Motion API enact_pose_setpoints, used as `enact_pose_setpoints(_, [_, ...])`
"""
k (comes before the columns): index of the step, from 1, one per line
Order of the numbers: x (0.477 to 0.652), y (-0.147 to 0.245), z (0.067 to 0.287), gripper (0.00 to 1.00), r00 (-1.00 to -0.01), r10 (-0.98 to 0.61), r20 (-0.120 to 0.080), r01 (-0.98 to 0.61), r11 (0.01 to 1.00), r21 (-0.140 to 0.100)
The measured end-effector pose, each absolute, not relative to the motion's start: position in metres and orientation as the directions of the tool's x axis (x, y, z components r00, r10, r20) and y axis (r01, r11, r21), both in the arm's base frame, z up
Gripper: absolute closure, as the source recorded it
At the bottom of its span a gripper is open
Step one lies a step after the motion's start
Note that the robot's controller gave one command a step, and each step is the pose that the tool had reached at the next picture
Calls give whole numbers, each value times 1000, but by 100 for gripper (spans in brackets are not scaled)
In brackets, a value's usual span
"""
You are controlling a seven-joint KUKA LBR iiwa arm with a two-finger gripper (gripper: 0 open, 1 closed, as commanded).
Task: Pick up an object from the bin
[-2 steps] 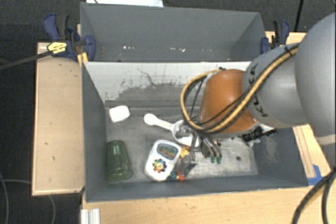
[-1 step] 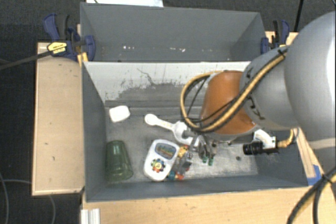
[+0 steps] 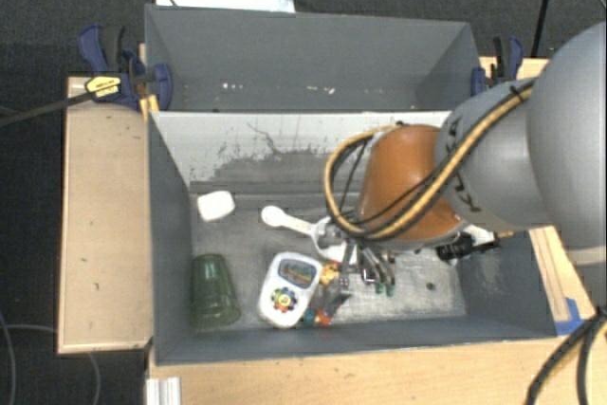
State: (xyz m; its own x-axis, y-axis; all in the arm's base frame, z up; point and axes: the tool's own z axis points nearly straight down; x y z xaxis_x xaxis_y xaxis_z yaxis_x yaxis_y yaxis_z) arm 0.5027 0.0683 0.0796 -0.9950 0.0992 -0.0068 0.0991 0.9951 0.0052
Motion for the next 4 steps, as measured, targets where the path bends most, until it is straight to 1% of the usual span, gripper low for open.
enact_pose_setpoints(1, [488,90,81,100,-983,181,-18,181,984,0])
enact_pose_setpoints(3, [488,90,83,100,-983,182,-14,182,983,-1])
enact_pose_setpoints(4, [490,91,89,100,-983,184,-18,184,983,4])
